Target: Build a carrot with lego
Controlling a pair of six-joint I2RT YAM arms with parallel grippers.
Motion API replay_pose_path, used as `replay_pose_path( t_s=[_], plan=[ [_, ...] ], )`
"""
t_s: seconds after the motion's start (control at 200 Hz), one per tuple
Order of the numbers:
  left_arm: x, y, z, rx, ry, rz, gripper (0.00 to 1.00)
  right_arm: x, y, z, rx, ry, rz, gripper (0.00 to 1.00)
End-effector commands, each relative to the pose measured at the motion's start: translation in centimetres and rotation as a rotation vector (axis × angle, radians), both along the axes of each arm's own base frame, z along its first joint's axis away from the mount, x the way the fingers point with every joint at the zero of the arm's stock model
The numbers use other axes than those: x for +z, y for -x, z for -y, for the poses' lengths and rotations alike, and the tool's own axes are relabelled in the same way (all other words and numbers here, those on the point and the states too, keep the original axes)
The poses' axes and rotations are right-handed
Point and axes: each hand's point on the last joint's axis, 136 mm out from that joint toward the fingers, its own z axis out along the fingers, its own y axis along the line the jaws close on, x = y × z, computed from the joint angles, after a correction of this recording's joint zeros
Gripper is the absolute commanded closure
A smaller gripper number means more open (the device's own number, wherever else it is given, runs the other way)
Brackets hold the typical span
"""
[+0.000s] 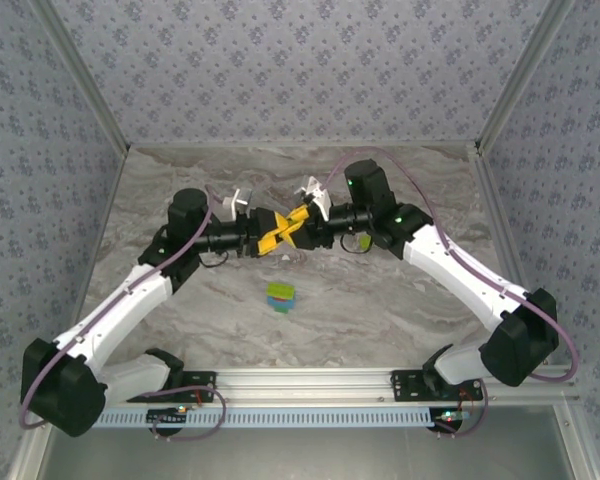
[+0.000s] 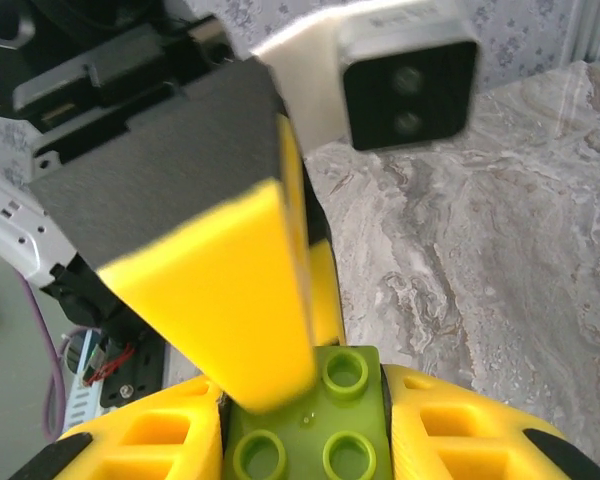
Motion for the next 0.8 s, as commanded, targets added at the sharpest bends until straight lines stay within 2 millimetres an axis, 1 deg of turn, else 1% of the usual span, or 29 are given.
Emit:
replay_pose_path(
  t_s=[0.0,0.095,0.185,0.235,0.33,0.38,0.445,0.565,0.63,0.665,0.675,0.695,0.735,0.795],
  plan=[
    [-2.7,-0.6,-3.5,0.076,-0.192,0.017,0.48,2.6,-0.7,0.6,-0.022,-0.098,-0.12,0.77],
    [-3.6,-1.9,-6.2,0.143,-0.221,0.028,0.48,2.4,-0.2,1.0,-0.034,-0.09,-0.203,0.77],
    [-4.5,-2.6,-7.7,0.175,-0.227,0.055,0.49,2.2,0.5,1.5,-0.034,-0.089,-0.263,0.77],
    [-5.2,-2.8,-8.1,0.183,-0.249,0.076,0.48,2.2,0.9,1.9,-0.037,-0.09,-0.285,0.77],
    [-6.2,-2.6,-8.3,0.172,-0.284,0.141,0.49,2.3,1.6,2.6,-0.047,-0.083,-0.289,0.77],
    [-6.4,-2.3,-8.3,0.158,-0.3,0.193,0.49,2.3,1.7,2.9,-0.058,-0.077,-0.288,0.77],
    [-7.5,-2.1,-8.7,0.176,-0.39,0.26,0.49,1.8,1.7,3.4,-0.088,-0.044,-0.279,0.77],
    [-8.4,-0.8,-7.4,0.157,-0.514,0.451,0.48,-0.4,1.0,4.4,-0.173,0.053,-0.254,0.77],
    [-8.6,0.1,-6.1,0.136,-0.488,0.555,0.47,-2.0,0.7,4.9,-0.21,0.102,-0.25,0.78],
    [-8.8,0.4,-5.6,0.135,-0.468,0.609,0.46,-2.1,0.6,4.9,-0.214,0.103,-0.242,0.78],
    [-8.9,0.6,-5.4,0.133,-0.463,0.626,0.46,-3.2,0.7,5.0,-0.216,0.119,-0.26,0.78],
    [-9.1,0.8,-5.2,0.13,-0.458,0.66,0.46,-3.8,0.8,5.1,-0.22,0.129,-0.268,0.78],
    [-9.7,1.0,-5.1,0.134,-0.467,0.715,0.44,-4.4,0.8,5.1,-0.223,0.138,-0.269,0.78],
    [-10.8,0.9,-5.6,0.157,-0.494,0.739,0.39,-5.3,0.8,5.2,-0.227,0.154,-0.277,0.78]
  ],
)
